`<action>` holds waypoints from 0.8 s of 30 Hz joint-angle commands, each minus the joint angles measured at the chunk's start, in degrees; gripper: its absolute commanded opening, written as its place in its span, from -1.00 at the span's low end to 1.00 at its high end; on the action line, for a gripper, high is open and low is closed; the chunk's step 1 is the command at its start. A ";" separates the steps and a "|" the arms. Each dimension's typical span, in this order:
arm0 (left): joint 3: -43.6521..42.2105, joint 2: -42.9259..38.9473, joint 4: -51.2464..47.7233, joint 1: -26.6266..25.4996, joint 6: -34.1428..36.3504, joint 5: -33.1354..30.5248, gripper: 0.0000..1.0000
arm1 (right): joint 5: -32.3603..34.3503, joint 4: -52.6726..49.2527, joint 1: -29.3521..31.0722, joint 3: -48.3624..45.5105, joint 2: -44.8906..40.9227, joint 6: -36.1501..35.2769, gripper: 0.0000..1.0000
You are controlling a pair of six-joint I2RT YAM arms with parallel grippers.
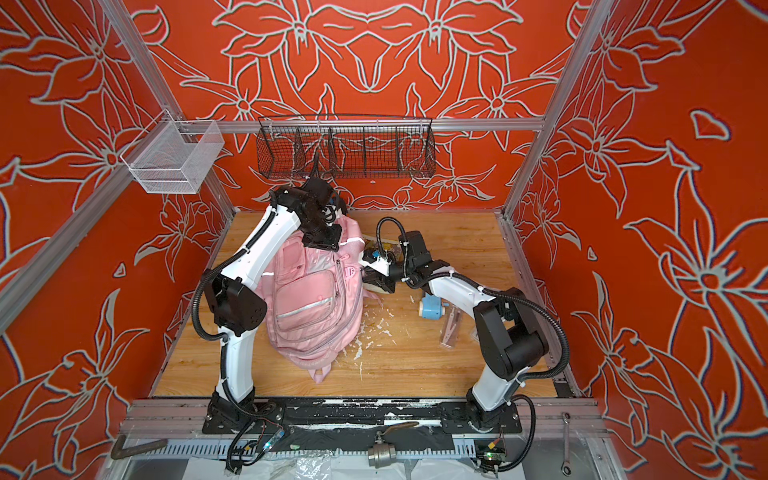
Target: Pack the student bag
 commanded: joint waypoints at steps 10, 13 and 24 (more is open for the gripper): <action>-2.22 -5.00 5.70 1.60 -3.91 1.90 -1.00 | 0.02 5.64 -0.05 -3.42 -2.75 3.05 -0.87; -4.40 -6.44 8.17 3.09 -6.74 3.99 -1.00 | 1.04 5.25 0.03 -3.88 -3.22 3.06 -1.00; -10.75 -9.59 22.07 7.67 -25.06 6.72 -1.00 | 13.34 -12.12 6.51 -3.49 -8.90 -1.89 -1.00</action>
